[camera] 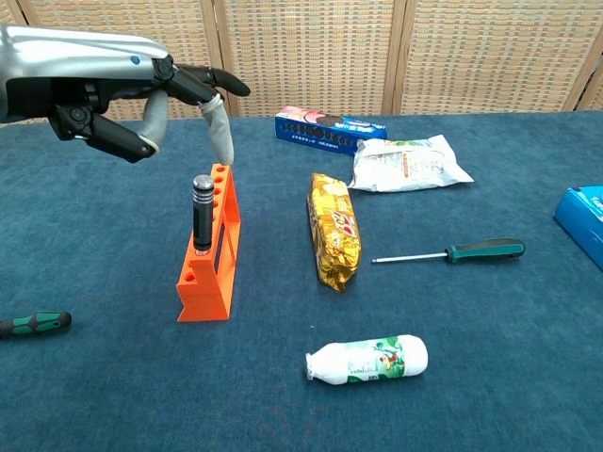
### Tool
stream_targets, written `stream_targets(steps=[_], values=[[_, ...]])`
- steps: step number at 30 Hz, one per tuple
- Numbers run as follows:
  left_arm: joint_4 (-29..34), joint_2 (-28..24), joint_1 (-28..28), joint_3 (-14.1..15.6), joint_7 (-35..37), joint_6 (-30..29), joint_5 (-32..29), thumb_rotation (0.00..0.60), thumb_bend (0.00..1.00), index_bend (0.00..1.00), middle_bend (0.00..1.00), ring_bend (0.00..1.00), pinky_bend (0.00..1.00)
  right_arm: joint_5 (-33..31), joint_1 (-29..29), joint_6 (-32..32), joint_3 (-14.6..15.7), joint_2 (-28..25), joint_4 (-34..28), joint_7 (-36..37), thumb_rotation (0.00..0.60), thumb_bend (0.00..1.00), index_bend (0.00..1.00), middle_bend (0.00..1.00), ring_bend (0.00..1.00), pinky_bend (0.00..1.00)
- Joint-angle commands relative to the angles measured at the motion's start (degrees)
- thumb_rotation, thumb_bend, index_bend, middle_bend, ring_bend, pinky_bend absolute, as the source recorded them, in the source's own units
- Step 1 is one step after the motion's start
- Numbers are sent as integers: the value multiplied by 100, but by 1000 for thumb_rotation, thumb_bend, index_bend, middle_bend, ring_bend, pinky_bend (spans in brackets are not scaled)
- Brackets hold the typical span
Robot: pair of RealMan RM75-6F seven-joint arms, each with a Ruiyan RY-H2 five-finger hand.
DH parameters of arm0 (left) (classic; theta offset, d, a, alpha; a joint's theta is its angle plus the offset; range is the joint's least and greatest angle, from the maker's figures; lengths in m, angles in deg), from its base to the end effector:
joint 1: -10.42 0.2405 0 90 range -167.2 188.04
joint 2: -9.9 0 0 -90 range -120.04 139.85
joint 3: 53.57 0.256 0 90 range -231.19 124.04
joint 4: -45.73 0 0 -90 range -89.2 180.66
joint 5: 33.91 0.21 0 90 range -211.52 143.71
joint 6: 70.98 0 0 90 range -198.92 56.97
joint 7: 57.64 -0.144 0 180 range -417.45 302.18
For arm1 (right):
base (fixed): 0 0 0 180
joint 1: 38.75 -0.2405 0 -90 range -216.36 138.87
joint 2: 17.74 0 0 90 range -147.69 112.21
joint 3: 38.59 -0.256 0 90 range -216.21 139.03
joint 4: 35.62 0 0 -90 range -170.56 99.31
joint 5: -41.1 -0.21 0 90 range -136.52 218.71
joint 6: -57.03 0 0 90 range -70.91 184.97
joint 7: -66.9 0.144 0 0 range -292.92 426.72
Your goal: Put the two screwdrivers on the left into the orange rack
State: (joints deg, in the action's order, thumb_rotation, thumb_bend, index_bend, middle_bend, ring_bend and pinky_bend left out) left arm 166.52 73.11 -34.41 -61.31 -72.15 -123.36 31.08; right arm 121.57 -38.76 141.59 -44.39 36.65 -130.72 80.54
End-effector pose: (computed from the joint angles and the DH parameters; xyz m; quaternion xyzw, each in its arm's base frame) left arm -0.0773 0.2746 0.0701 -0.7780 -0.4060 -0.3949 0.2718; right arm -0.3331 -0.1634 0.2215 0.5112 -0.4440 0.4048 0.6145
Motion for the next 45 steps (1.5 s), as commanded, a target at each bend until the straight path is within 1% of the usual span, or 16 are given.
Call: stream_targets(steps=[1, 14, 20, 30, 37, 45], values=[[2, 8, -5, 17, -29, -7, -18, 600, 1000, 422, 0, 0, 0, -8, 0, -6, -1, -1, 8, 8, 600, 0, 0, 0, 0, 0], [-16, 75, -98, 70, -316, -69, -388, 600, 1000, 430, 0, 0, 0, -21, -2, -21, -9, -11, 19, 70, 600, 0, 0, 0, 0, 0], [8, 71, -109, 95, -374, -110, -452, 600, 1000, 437, 0, 0, 0, -20, -4, -27, -9, -15, 15, 76, 600, 0, 0, 0, 0, 0], [51, -51, -105, 173, -360, -59, -592, 600, 1000, 449, 0, 0, 0, -37, -1, -15, -22, -11, 16, 79, 600, 0, 0, 0, 0, 0], [24, -40, -95, 213, -389, -102, -688, 600, 1000, 453, 0, 0, 0, -40, 2, -10, -25, -12, 12, 79, 600, 0, 0, 0, 0, 0], [-6, -51, -54, 198, -197, -89, -580, 600, 1000, 453, 0, 0, 0, -42, 1, -14, -26, -9, 16, 79, 600, 0, 0, 0, 0, 0]])
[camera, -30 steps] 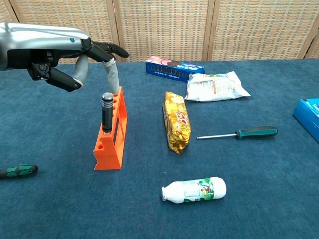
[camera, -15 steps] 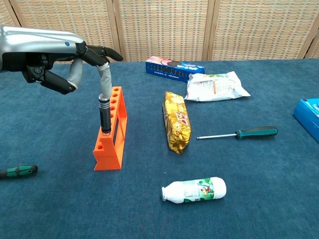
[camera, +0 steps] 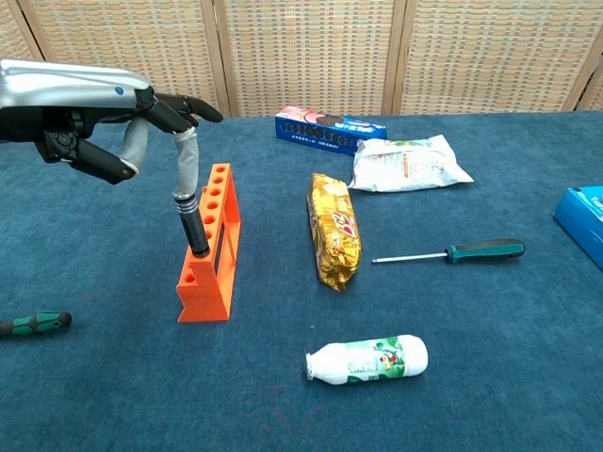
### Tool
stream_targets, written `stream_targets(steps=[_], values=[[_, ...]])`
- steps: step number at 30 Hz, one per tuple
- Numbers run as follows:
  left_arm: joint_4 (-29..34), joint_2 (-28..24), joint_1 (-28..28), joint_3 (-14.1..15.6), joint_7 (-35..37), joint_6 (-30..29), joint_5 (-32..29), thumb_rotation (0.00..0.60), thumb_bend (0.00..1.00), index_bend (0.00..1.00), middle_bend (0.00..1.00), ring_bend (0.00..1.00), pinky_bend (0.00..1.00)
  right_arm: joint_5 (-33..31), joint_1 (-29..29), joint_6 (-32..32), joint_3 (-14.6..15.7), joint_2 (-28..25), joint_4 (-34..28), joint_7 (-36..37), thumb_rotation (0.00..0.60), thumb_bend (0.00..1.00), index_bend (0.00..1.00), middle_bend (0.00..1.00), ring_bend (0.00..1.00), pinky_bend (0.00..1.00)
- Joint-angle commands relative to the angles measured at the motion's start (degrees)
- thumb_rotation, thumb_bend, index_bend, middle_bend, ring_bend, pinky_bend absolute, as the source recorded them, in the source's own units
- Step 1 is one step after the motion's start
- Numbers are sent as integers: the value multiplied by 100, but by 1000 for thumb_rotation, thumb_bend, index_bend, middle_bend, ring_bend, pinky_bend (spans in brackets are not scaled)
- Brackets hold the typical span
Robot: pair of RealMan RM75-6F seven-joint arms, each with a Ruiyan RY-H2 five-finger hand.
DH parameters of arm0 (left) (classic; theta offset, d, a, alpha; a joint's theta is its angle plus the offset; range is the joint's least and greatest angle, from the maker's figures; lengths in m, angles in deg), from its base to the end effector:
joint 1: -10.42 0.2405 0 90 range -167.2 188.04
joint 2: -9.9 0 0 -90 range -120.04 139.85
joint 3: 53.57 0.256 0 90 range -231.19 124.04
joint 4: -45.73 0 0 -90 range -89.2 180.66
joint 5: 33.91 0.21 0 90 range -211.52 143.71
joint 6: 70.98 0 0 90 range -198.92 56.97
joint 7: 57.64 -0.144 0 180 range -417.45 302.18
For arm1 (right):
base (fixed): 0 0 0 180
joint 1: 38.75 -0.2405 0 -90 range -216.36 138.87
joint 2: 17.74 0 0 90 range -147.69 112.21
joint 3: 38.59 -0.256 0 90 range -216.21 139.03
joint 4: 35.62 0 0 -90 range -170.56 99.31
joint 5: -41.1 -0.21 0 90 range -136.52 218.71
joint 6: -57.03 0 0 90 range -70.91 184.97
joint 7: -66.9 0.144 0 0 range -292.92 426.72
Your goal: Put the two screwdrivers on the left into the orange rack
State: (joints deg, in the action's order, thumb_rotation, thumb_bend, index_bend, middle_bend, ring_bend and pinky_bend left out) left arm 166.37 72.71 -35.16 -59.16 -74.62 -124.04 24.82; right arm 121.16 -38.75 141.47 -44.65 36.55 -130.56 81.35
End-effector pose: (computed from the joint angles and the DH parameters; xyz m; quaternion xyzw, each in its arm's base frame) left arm -0.0953 0.2769 0.0676 -0.7703 -0.4336 -0.3594 0.2993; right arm -0.3343 -0.1642 0.2233 0.5059 -0.4467 0.4081 0.6149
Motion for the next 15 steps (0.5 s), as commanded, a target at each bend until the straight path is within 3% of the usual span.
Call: stream_targets(steps=[1, 4, 6, 7, 9, 11, 13, 15], values=[[30, -33, 47, -45, 112, -62, 109, 600, 1000, 453, 0, 0, 0, -4, -1, -3, -1, 0, 0, -3, 600, 0, 0, 0, 0, 0], [80, -110, 130, -91, 262, -165, 291, 600, 1000, 426, 0, 0, 0, -1, -2, -2, -1, 1, -1, -5, 600, 0, 0, 0, 0, 0], [114, -181, 188, -114, 366, -222, 412, 600, 997, 345, 0, 0, 0, 3, -3, -5, 1, 1, -1, -8, 600, 0, 0, 0, 0, 0], [134, -225, 221, -122, 409, -256, 467, 600, 926, 273, 0, 0, 0, 7, -4, -8, 4, 0, -4, -6, 600, 0, 0, 0, 0, 0], [207, -367, 313, -124, 438, -375, 563, 600, 633, 161, 0, 0, 0, 19, -3, -7, 10, -1, -6, -13, 600, 0, 0, 0, 0, 0], [291, -523, 430, -57, 276, -550, 621, 600, 183, 75, 0, 0, 0, 34, 2, 7, 14, 1, -18, -18, 600, 0, 0, 0, 0, 0], [363, -629, 536, 41, -11, -732, 615, 600, 17, 60, 0, 0, 0, 45, 7, 21, 17, -1, -27, -24, 600, 0, 0, 0, 0, 0], [414, -691, 696, 189, -421, -1012, 539, 600, 0, 100, 0, 0, 0, 58, 10, 29, 22, -5, -36, -22, 600, 0, 0, 0, 0, 0]])
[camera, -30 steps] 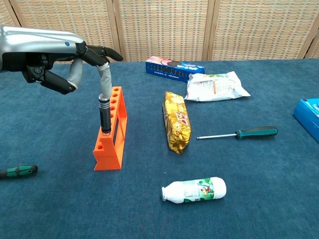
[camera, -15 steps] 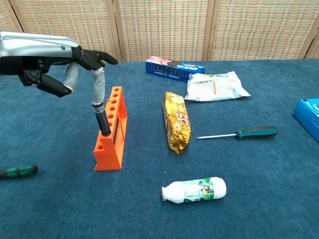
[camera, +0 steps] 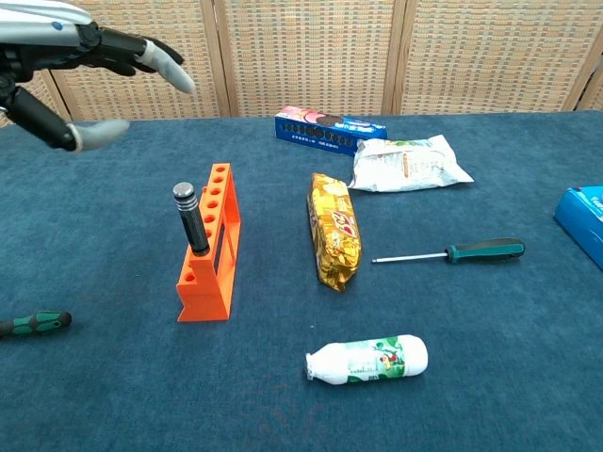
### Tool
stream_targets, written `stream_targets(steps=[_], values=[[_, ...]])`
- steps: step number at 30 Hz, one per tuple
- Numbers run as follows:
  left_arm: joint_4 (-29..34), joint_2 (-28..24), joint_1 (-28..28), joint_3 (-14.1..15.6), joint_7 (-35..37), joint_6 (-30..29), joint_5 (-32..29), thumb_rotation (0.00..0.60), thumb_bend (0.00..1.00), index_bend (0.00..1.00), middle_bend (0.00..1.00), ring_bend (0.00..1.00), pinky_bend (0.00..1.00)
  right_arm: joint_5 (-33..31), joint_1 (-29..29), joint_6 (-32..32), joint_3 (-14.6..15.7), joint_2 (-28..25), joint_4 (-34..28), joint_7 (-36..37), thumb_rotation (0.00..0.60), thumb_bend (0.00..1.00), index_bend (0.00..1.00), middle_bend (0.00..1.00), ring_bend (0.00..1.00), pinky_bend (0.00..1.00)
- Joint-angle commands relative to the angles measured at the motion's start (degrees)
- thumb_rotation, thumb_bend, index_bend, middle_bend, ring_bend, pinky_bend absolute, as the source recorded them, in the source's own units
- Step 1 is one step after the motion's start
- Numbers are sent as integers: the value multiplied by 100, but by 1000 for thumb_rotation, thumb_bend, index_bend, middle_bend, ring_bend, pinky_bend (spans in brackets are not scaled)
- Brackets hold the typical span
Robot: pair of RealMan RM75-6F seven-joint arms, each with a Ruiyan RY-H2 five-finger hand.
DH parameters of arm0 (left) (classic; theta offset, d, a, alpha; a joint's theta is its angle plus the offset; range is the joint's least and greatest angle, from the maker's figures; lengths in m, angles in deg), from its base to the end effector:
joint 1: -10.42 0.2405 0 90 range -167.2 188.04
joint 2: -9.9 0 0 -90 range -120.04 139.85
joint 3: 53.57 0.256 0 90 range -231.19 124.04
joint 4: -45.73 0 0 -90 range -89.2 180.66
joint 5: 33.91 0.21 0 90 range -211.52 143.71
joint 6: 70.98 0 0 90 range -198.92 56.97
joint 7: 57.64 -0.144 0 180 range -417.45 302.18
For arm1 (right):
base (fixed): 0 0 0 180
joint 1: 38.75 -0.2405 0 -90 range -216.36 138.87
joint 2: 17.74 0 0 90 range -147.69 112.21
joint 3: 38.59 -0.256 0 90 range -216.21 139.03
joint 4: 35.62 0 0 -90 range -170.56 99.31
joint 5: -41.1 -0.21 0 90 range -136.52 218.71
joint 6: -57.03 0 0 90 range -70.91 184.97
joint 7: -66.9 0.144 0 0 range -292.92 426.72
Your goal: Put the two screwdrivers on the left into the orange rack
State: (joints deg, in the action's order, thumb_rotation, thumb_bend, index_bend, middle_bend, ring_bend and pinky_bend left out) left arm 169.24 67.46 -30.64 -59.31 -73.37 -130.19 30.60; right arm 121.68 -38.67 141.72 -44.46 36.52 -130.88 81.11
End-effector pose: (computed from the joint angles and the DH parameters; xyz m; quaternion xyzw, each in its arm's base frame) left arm -0.1035 0.2728 0.1037 -0.7475 -0.4081 -0.3950 0.3445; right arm -0.3324 -0.1632 0.2222 0.5089 -0.4456 0.4089 0.6126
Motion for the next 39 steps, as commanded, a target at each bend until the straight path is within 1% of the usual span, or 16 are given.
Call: stream_targets(steps=[1, 5, 6, 8, 10, 12, 15, 17, 20, 25, 30, 32, 37, 39], values=[[134, -173, 292, 252, -658, -471, -68, 600, 0, 133, 0, 0, 0, 6, 1, 6, 0, -5, -6, 5, 600, 0, 0, 0, 0, 0], [99, -140, 519, 488, -1132, -771, -267, 600, 0, 208, 0, 0, 0, 31, 7, 17, 12, -3, -13, 0, 600, 0, 0, 0, 0, 0], [-38, -67, 651, 663, -1288, -841, -368, 600, 0, 229, 0, 0, 0, 51, 6, 22, 19, -4, -20, -6, 600, 0, 0, 0, 0, 0], [-252, 126, 837, 863, -1361, -907, -385, 600, 0, 289, 0, 0, 0, 71, 5, 29, 26, 3, -30, -28, 600, 0, 0, 0, 0, 0], [-425, 277, 951, 957, -1403, -956, -395, 600, 0, 316, 0, 0, 0, 82, 7, 36, 32, 4, -35, -41, 600, 0, 0, 0, 0, 0], [-635, 472, 1078, 990, -1363, -1035, -414, 600, 0, 331, 0, 0, 0, 92, 9, 37, 39, 4, -43, -49, 600, 0, 0, 0, 0, 0], [-995, 786, 1253, 962, -1199, -1157, -444, 600, 33, 370, 0, 0, 0, 99, 5, 25, 48, 5, -49, -49, 600, 0, 0, 0, 0, 0], [-1185, 936, 1333, 937, -1129, -1218, -431, 600, 82, 403, 0, 0, 0, 101, 4, 22, 51, 6, -47, -52, 600, 0, 0, 0, 0, 0], [-1433, 1117, 1431, 915, -987, -1196, -455, 600, 98, 425, 0, 0, 0, 103, -2, 15, 53, 8, -49, -56, 600, 0, 0, 0, 0, 0], [-1788, 1327, 1530, 932, -1018, -1089, -604, 600, 108, 430, 0, 0, 0, 90, -8, 2, 50, 4, -42, -40, 600, 0, 0, 0, 0, 0], [-2080, 1535, 1586, 827, -937, -1054, -666, 600, 123, 431, 0, 0, 0, 94, -13, -11, 56, 4, -34, -31, 600, 0, 0, 0, 0, 0], [-2274, 1662, 1559, 760, -926, -983, -674, 600, 141, 433, 0, 0, 0, 102, -16, -14, 60, 5, -39, -35, 600, 0, 0, 0, 0, 0], [-2466, 1825, 1523, 715, -893, -791, -689, 600, 209, 434, 0, 0, 0, 94, -17, -15, 60, 7, -44, -50, 600, 0, 0, 0, 0, 0], [-2595, 1968, 1497, 703, -871, -636, -748, 600, 212, 434, 0, 0, 0, 82, -15, -16, 58, 6, -43, -50, 600, 0, 0, 0, 0, 0]])
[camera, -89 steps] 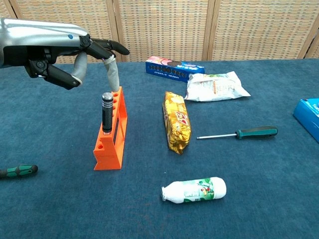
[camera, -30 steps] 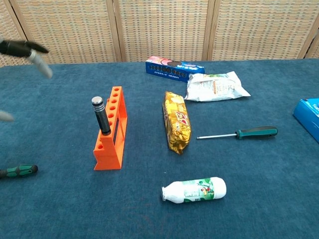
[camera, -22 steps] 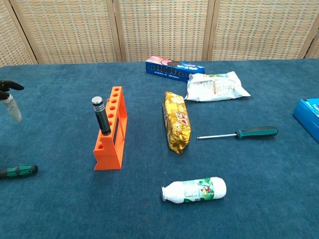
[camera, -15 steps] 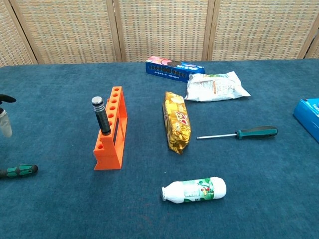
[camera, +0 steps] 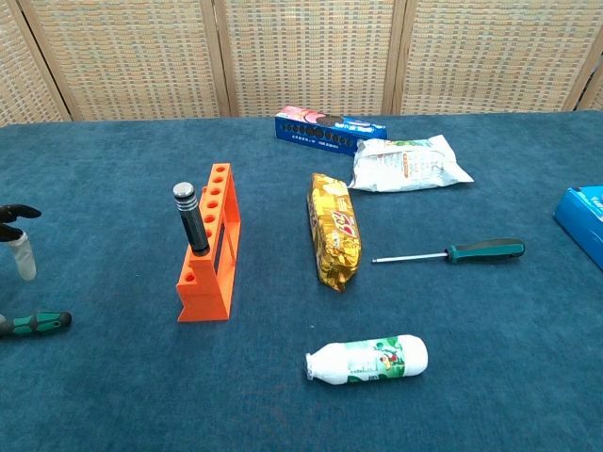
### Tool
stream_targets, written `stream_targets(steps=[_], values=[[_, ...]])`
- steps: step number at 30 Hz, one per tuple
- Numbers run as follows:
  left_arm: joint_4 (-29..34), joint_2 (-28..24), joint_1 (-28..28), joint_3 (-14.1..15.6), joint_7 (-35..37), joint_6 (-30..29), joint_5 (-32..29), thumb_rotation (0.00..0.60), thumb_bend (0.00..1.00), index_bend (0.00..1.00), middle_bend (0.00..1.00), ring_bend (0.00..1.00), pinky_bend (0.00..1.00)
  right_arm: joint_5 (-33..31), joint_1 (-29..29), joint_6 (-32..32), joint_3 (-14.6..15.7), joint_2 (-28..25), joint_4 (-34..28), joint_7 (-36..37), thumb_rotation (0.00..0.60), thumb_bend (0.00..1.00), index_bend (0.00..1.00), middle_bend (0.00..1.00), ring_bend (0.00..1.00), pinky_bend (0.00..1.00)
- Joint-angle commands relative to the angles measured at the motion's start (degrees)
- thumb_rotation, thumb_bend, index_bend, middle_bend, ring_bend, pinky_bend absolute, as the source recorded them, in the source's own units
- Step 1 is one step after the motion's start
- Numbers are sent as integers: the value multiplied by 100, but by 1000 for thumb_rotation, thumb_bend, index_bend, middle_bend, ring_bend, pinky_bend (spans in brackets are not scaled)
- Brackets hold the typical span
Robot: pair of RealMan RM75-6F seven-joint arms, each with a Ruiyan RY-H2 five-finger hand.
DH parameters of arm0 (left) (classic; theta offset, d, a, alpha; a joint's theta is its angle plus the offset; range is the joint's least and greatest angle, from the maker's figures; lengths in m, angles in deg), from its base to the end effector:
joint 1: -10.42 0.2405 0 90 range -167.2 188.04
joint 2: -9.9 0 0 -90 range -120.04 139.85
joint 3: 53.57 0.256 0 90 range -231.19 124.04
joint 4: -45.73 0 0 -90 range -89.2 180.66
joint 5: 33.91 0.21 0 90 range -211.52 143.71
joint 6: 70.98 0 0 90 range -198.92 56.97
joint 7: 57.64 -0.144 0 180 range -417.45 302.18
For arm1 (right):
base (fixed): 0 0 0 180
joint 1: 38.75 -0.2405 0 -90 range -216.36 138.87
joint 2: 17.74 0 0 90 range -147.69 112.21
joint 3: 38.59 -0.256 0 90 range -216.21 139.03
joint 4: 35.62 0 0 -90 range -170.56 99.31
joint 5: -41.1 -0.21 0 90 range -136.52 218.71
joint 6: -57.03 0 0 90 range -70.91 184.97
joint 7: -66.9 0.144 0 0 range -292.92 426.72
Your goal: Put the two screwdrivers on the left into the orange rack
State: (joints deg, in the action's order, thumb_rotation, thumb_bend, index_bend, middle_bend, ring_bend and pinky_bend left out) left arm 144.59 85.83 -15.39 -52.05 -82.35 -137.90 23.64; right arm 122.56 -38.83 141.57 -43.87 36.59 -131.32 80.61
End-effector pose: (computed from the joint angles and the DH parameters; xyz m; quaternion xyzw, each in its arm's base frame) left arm -0.2642 0.2438 0.0411 -0.6819 -0.4666 -0.2410 0.5092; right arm -0.3298 -0.1623 0.2180 0.5170 -0.4472 0.4069 0.6059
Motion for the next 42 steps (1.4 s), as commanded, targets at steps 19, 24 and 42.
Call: stream_targets(steps=[19, 24, 42], values=[[-521, 468, 30, -79, 23, 350, -138, 600, 261, 448, 0, 0, 0, -27, -9, -26, -6, -12, 21, 46, 600, 0, 0, 0, 0, 0], [-611, 526, 46, -84, 55, 399, -121, 600, 260, 450, 0, 0, 0, -25, -10, -33, -1, -14, 19, 46, 600, 0, 0, 0, 0, 0], [-758, 751, 101, -133, -46, 416, -83, 600, 298, 532, 0, 0, 0, -30, -36, -117, 9, -50, 42, 195, 600, 0, 0, 0, 0, 0]])
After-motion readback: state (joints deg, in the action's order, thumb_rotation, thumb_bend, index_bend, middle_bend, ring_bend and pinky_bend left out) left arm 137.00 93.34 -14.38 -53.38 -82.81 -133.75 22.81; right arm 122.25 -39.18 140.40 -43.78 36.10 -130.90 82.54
